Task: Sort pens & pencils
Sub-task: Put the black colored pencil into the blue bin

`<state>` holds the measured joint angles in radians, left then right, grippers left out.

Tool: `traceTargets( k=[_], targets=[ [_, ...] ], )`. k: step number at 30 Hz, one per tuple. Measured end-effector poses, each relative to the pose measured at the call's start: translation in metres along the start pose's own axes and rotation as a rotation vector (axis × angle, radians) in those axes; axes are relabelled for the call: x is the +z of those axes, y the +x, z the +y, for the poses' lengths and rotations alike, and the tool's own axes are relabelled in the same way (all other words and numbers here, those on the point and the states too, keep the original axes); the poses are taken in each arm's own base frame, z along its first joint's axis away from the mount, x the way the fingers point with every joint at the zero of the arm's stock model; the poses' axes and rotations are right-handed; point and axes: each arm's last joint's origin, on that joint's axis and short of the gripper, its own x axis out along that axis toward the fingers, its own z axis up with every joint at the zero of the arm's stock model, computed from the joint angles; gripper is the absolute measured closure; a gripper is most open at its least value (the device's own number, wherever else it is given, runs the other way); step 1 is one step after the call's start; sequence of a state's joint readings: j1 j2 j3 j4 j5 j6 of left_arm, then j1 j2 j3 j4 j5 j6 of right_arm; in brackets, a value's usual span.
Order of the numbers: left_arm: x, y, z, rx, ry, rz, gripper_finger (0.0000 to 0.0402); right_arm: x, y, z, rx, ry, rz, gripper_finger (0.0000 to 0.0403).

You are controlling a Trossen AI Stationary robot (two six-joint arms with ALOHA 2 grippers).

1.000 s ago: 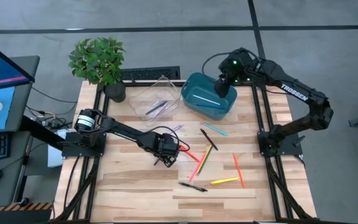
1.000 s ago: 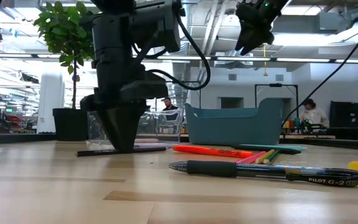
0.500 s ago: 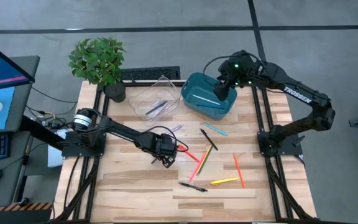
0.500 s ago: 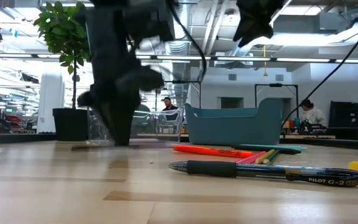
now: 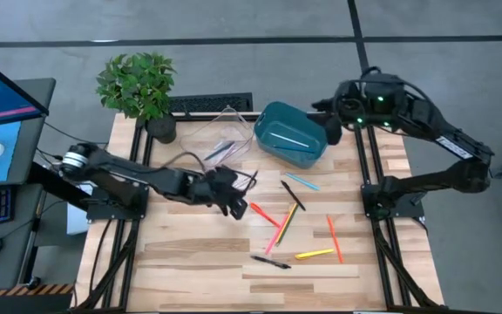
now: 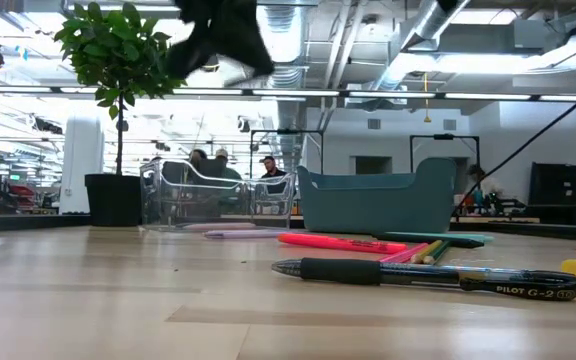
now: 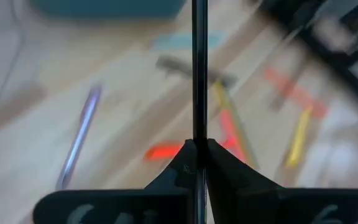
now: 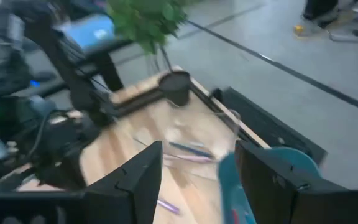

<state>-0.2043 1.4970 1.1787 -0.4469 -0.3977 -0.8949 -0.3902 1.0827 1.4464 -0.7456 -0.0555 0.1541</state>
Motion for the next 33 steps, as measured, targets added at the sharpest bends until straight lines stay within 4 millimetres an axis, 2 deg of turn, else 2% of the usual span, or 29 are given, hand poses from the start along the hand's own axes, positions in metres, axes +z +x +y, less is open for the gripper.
traceTargets(
  k=[3,6,14,22,26,33],
  targets=[
    [0.014,-0.02,-0.005,-0.071,0.016,-0.123,0.0399,0.001,-0.005,0.01,0.049,0.007,-0.022,0.0181],
    [0.028,-0.039,-0.01,-0.149,0.043,-0.24,0.0399,0.001,-0.001,0.021,0.106,0.013,-0.03,0.0181],
    [0.056,-0.074,-0.019,-0.294,0.108,-0.499,0.0398,0.002,0.042,0.061,0.261,-0.033,-0.047,0.0181],
    [0.066,-0.081,-0.021,-0.29,0.148,-0.613,0.0397,0.006,0.074,0.091,0.361,-0.046,-0.152,0.0181],
    [0.07,-0.081,-0.019,-0.28,0.164,-0.645,0.0397,0.003,0.092,0.098,0.421,-0.052,-0.154,0.0181],
    [0.073,-0.08,-0.017,-0.275,0.165,-0.654,0.0397,0.002,0.109,0.105,0.482,-0.032,-0.174,0.0181]
  ],
)
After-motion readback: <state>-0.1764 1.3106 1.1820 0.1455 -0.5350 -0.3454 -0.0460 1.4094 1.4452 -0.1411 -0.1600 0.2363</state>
